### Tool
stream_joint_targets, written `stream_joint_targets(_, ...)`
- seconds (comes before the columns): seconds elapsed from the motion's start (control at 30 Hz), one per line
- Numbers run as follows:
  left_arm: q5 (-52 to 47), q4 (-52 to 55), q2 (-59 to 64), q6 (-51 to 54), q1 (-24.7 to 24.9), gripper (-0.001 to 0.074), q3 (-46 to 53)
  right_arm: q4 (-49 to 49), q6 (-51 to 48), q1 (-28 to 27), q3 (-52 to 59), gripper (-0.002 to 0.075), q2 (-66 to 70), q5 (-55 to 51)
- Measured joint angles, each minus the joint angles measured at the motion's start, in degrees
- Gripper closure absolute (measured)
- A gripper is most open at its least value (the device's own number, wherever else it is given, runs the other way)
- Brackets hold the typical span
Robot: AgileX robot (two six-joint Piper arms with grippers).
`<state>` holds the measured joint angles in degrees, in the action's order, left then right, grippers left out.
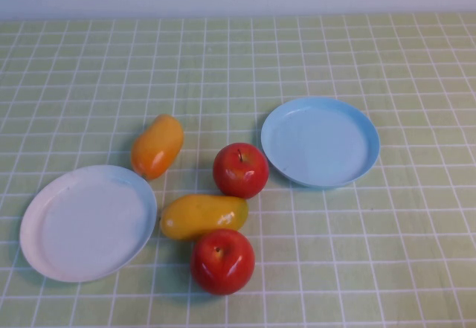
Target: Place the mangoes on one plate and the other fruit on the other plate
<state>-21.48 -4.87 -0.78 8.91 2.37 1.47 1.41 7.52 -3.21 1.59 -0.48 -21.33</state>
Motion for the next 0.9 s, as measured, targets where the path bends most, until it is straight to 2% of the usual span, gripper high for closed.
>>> stream_joint_targets(0.27,0.21,-0.23,0.0,0.0,0.0,0.0738,0.0,0.0,0.0,0.0,0.0,0.0742,0.0,0.0)
stream_joint_targets(0.53,3.36,-6.43,0.0,-2.18,0.0,0.0738,0.0,0.0,0.0,0.0,0.0,0.0742,0.0,0.0)
stream_joint_targets(0.9,10.83,-26.8,0.0,-9.65,0.0,0.0738,0.0,0.0,0.0,0.0,0.0,0.0743,0.0,0.0)
